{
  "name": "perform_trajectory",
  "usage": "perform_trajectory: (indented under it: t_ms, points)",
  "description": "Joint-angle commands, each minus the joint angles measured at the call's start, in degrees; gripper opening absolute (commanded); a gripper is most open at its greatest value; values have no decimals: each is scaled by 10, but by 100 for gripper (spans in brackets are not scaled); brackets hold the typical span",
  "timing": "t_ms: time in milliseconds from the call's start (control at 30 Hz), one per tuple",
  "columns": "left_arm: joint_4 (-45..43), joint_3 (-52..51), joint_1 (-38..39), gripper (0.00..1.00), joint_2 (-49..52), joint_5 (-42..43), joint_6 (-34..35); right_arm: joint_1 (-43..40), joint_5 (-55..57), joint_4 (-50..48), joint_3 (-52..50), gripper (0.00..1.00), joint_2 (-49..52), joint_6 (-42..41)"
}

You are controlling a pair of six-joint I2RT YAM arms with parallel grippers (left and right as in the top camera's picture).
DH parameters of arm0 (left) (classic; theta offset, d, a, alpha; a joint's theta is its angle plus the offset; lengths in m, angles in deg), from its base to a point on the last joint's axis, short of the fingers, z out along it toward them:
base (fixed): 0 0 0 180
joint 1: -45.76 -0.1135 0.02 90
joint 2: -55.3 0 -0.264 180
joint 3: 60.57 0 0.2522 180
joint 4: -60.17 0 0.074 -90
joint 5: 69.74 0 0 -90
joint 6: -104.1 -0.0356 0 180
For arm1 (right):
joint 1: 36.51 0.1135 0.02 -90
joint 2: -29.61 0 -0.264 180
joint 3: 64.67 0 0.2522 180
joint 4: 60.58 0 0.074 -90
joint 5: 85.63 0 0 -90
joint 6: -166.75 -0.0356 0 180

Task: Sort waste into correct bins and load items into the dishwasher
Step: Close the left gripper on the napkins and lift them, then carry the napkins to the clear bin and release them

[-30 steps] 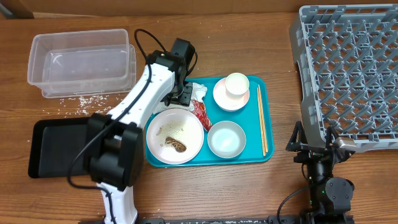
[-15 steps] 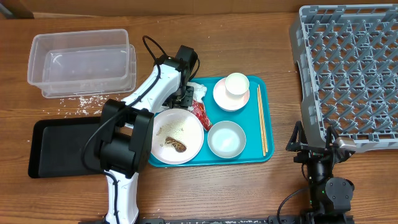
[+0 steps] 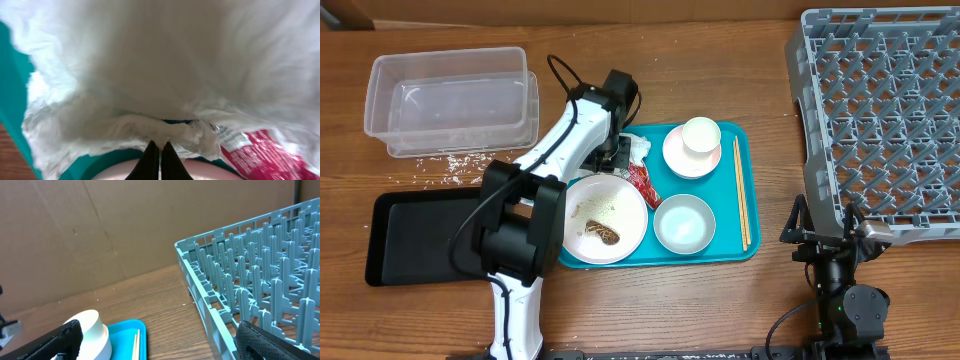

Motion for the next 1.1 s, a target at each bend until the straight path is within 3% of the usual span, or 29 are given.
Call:
perform_trajectory:
  t_ms: [0, 400, 633, 1033, 1067]
  points:
    - [20, 43, 3, 4, -44, -5, 26, -2, 5, -3, -6, 100, -2, 3]
    - [35, 62, -12, 4, -200, -13, 35, -2, 5, -3, -6, 100, -2, 3]
    - [-17, 62, -81, 4, -271, -116, 38, -2, 5, -3, -6, 100, -2, 3]
    - [-110, 62, -241, 4, -235, -126, 33, -2, 5, -3, -6, 100, -2, 3]
    - [-110, 62, -249, 9, -227, -126, 33, -2, 5, -3, -6, 100, -2, 3]
